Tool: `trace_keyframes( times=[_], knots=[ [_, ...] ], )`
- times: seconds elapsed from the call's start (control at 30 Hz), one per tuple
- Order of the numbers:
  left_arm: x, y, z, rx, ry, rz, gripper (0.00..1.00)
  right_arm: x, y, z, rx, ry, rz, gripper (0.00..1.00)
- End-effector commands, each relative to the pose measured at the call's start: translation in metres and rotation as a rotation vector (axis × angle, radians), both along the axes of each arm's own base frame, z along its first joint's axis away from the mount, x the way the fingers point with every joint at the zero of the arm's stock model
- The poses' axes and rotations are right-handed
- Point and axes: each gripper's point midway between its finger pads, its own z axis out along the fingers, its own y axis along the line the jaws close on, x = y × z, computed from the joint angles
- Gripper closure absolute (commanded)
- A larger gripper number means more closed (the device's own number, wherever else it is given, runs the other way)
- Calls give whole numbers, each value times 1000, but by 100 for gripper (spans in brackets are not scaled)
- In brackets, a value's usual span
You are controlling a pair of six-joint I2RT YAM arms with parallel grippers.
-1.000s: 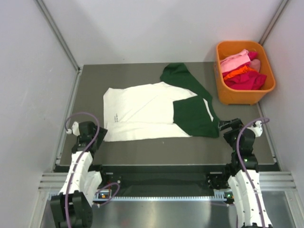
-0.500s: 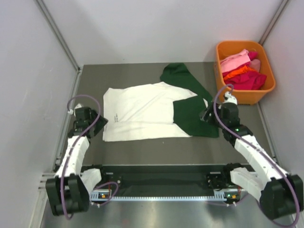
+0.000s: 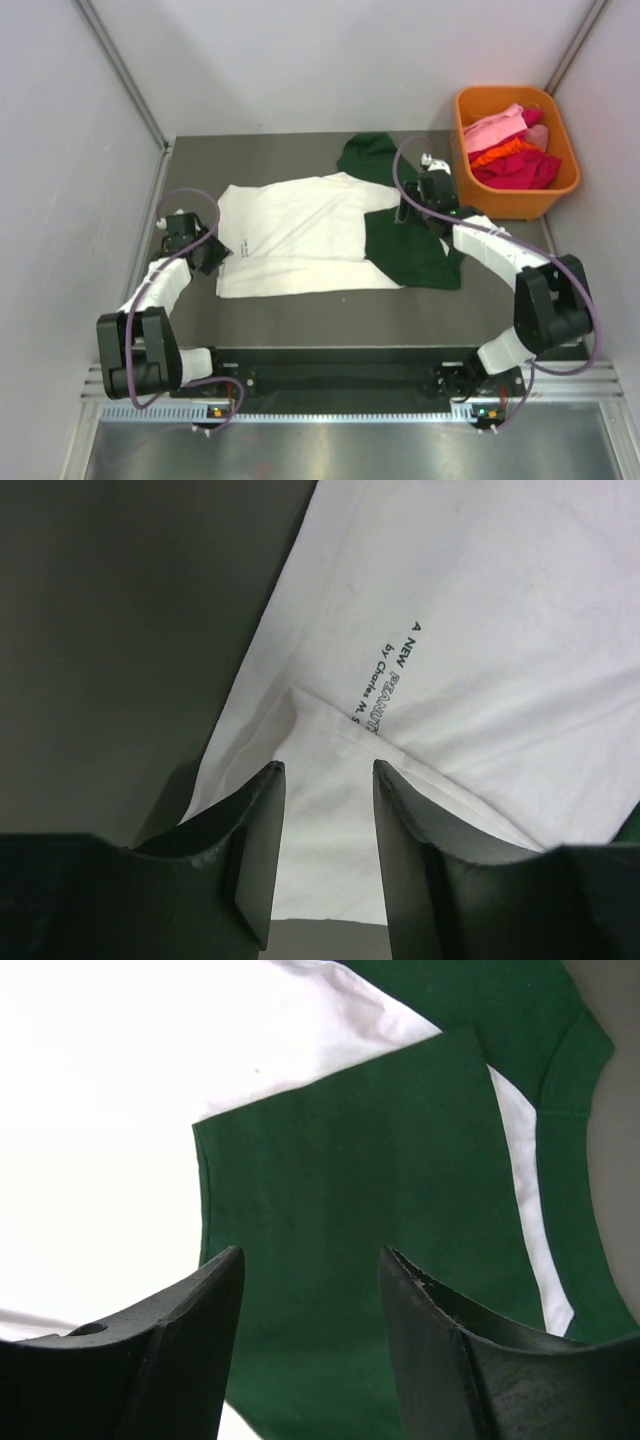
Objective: Fold and stack the t-shirts
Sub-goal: Fold the tshirt
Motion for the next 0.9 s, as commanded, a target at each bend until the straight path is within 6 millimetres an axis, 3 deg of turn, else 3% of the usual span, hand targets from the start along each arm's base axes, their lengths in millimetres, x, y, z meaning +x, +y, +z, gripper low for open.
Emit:
trace_keyframes(
  times=[0.0,0.37,0.4,0.43,0.6,0.87],
  knots=[
    [24,3,18,26,-85,-30,56,21,15,17,-25,-49,46,44],
    [21,-1,46,50,-225,-67,54,48,58,-3,-77,-11,113,47],
    [19,-1,49,53,-234,-66,54,54,62,3,-74,-23,113,47],
    [19,-1,49,50,-236,-65,54,56,63,-5,-87,-5,116,48],
    [9,-9,42,24,-255,-79,55,73,78,-6,-113,-1,131,50],
    [6,-9,39,28,-251,-82,55,84,88,-36,-147,63,140,54]
  ],
)
